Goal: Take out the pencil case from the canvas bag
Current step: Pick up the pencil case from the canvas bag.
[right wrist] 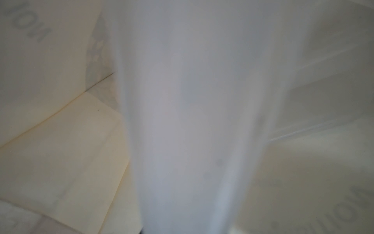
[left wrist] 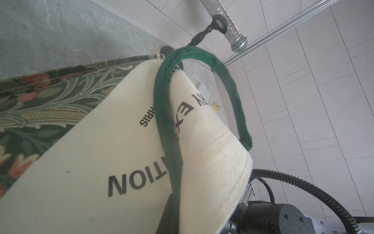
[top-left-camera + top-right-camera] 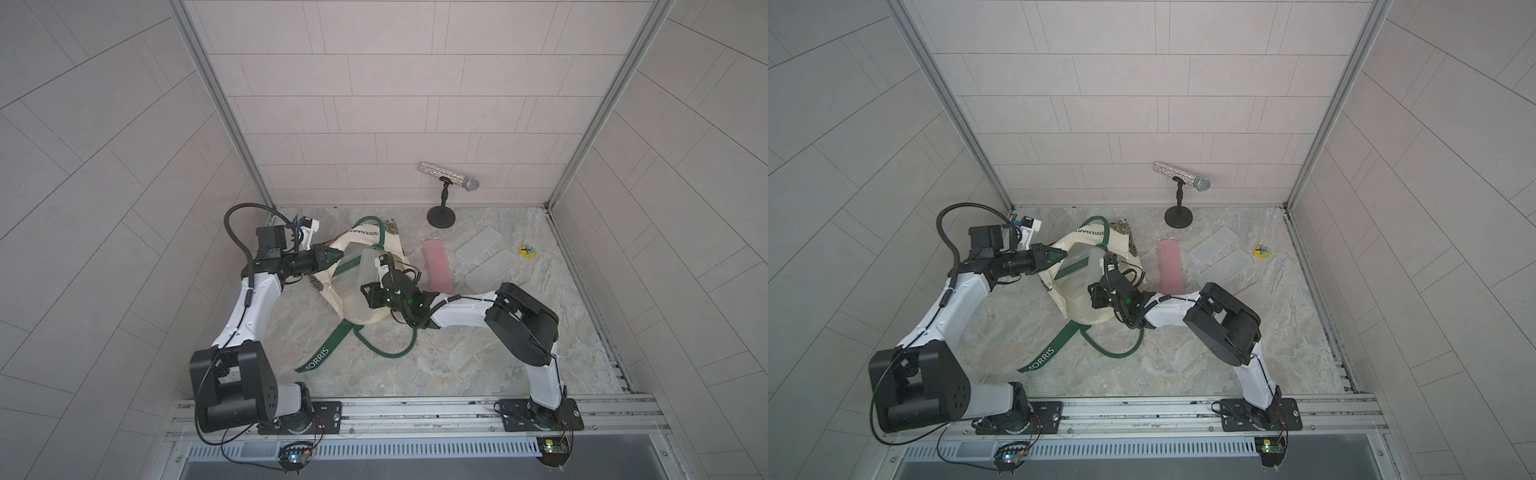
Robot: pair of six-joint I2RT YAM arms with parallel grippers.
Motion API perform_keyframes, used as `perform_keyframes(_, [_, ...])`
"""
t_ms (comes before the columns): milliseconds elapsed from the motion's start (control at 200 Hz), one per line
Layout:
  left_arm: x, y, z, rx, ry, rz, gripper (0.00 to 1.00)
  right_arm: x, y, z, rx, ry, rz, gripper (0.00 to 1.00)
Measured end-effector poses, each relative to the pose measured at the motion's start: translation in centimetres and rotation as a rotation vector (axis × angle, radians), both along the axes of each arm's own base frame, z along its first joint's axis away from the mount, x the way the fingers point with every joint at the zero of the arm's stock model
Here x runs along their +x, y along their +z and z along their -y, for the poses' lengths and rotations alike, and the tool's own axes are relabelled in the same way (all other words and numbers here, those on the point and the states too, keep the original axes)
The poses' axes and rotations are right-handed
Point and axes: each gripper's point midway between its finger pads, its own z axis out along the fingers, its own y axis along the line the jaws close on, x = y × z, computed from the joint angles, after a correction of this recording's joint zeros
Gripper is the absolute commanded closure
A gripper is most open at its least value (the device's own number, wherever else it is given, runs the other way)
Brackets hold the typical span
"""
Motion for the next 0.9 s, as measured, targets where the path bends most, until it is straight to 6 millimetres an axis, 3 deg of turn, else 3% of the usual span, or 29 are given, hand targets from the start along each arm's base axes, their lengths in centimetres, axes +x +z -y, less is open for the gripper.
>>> perform_keyframes(215, [0.0,0.0,0.0,0.000,0.000,0.000,1.00,-1.4,0.7,0.2,-0.024,0.071,0.020,0.72])
perform_keyframes(901, [0.0,0.0,-0.1,0.001,0.003,0.000,1.00,-5.5,-0.7,2.7,-0.019,0.145,-0.039,0.79])
